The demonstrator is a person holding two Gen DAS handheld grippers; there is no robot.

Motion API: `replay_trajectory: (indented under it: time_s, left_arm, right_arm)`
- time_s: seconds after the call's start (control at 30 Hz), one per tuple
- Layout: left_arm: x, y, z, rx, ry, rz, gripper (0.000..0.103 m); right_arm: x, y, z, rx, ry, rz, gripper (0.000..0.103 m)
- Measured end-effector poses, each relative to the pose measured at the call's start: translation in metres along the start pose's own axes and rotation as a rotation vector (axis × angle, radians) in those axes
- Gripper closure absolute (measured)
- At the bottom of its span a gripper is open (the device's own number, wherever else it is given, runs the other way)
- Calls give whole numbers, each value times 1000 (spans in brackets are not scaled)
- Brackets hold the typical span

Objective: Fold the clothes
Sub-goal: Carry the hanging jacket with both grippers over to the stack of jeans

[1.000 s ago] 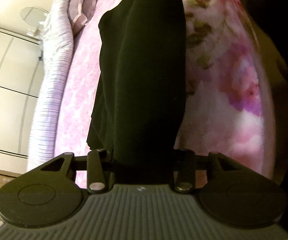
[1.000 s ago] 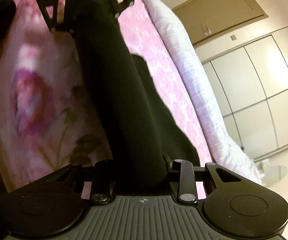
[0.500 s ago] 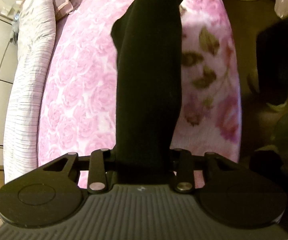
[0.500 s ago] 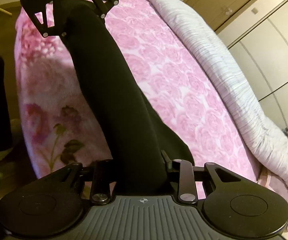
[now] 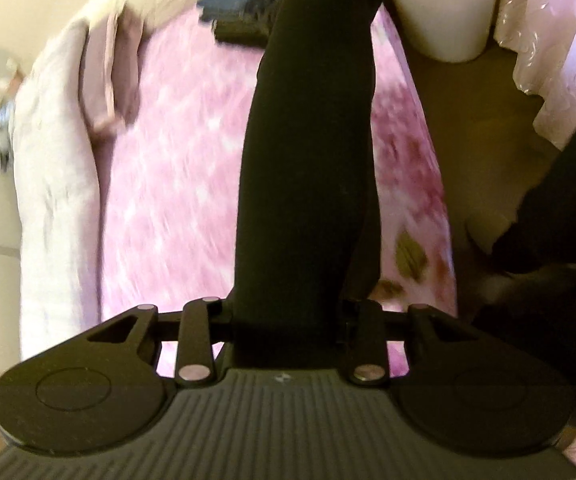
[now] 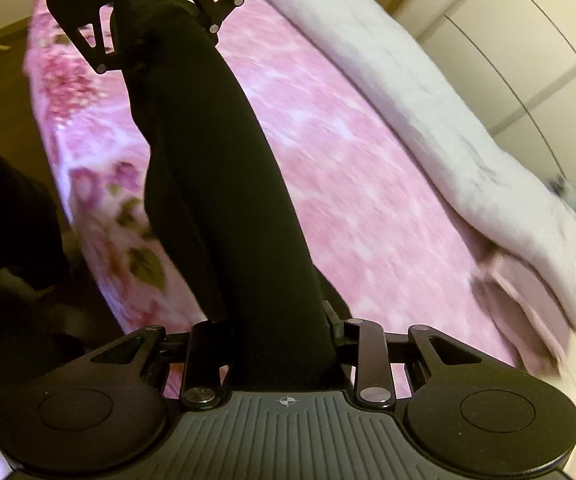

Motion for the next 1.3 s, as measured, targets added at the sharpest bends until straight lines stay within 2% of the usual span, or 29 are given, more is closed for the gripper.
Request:
replay_trajectory:
  time_s: [0.3, 0.5, 0.67, 0.83, 0.93, 1.0, 1.07, 1.1, 1.2, 1.27, 1.3]
  left_arm:
    - [-112, -28, 57, -48, -259, -241, 71]
    - [-216, -44, 94, -90, -372, -367, 71]
    - [-312, -81, 130, -162, -376, -394, 71]
    - [-409, -136, 174, -238, -337, -358, 72]
    - [-454, -172, 185, -308, -317, -372, 72]
    - [-482, -196, 191, -351, -304, -379, 71]
    - [-488, -241, 171, -334, -308, -368, 71]
    - [-482, -270, 152, -293, -305, -331, 71]
    - [-462, -354, 96, -171, -293, -218, 70]
    - [-444, -393, 63, -105, -287, -148, 69]
    - [-439, -400, 56, -126, -299, -152, 68]
  right_arm:
    - [79, 54, -86, 155, -165, 147, 72]
    - [145, 89, -163, 271, -243, 212, 72]
    - [226, 93, -252, 338, -231, 207, 72]
    - [326, 62, -357, 380, -154, 164, 72]
    - [374, 41, -408, 441, -113, 140, 72]
    - [403, 14, -412, 459, -114, 128, 71]
    - [433, -16, -413, 472, -118, 116, 70]
    - [448, -31, -413, 479, -121, 110, 70]
    - [491, -105, -363, 347, -162, 146, 70]
    - [511, -144, -324, 248, -171, 189, 69]
    - [517, -156, -311, 238, -160, 204, 67]
Point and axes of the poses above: each gripper's, at about its wrist camera, not at the fingertips, and y roughly against the way its jaws point, z to its left, x to its underside, the point moved 10 cm from there along -y, roughly the way its jaws point, and after that the axes turned 5 degrees about y, right-handed, at the moved point
